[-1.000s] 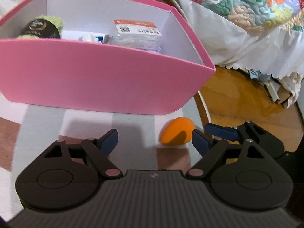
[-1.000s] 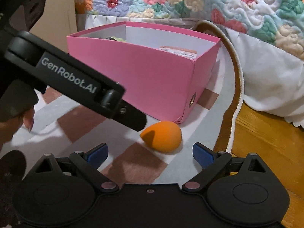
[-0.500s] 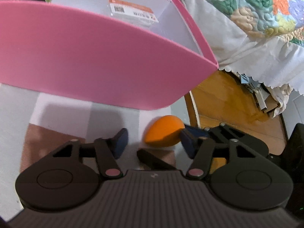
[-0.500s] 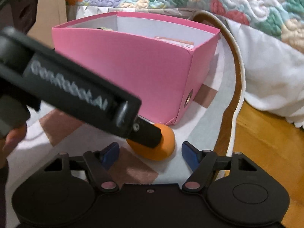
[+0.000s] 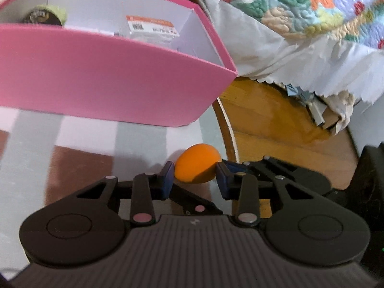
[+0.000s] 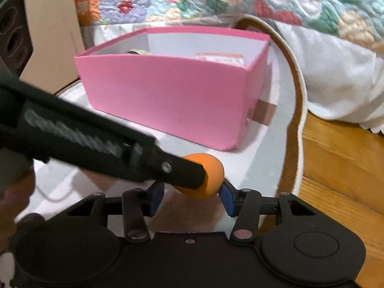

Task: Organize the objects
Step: 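Lift the orange sponge with the left tool toward the pink box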

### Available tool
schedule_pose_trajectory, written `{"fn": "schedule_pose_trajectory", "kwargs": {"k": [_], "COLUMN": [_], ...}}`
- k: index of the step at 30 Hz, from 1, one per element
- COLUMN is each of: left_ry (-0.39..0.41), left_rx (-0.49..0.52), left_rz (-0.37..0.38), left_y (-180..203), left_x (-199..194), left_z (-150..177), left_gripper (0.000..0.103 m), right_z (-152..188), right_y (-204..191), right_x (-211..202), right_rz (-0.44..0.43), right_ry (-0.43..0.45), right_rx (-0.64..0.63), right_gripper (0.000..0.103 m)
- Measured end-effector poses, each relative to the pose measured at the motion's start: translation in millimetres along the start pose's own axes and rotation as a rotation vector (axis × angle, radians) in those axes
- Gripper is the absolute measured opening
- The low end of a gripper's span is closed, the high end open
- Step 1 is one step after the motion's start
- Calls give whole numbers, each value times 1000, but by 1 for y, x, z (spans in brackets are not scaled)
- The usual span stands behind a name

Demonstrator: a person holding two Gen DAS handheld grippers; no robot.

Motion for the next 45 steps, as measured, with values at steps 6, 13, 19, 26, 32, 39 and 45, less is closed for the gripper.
{"fn": "schedule_pose_trajectory", "kwargs": {"k": [6,13,19,26,32,39,45], "left_ry": [51,28,7,10,22,78,110], "left_rx": [8,65,72,64,65,92,105], "left_rz": [11,-20,-22,-13,-4,10,3], "left_y": [-1,5,7,6,9,15,7], "left_x": [-36,-66,-86,-107,-131,-164,-178], "left_z": [0,6,7,5,-8,-43,-81], "left_gripper": [36,36,37,37,37,37,37], "right_z": [-14,-21,-23,-32,-49,-90,-127], "right_y": [-26,-50,-63,-75,-85,-94,-98], "right_x": [-19,-36,-49,-62,-78,-101,-101], "right_rz": [0,-2,-12,-33,-41,-50,-50], "right_ry": [29,3,-10,-4,13,68,103], "right_rx": [1,-24,-12,-17,-33,-79,-170], "right_gripper": [68,68,68,68,68,68,68]}}
Point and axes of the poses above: each gripper's, at about its wrist camera, not at the fingertips, and x roughly the way its jaws point, y to its right, z to its underside, the point moved 10 cm from there along x, roughly the way its jaws point, and after that the axes turned 7 degrees about -z, right-handed, at the moved point
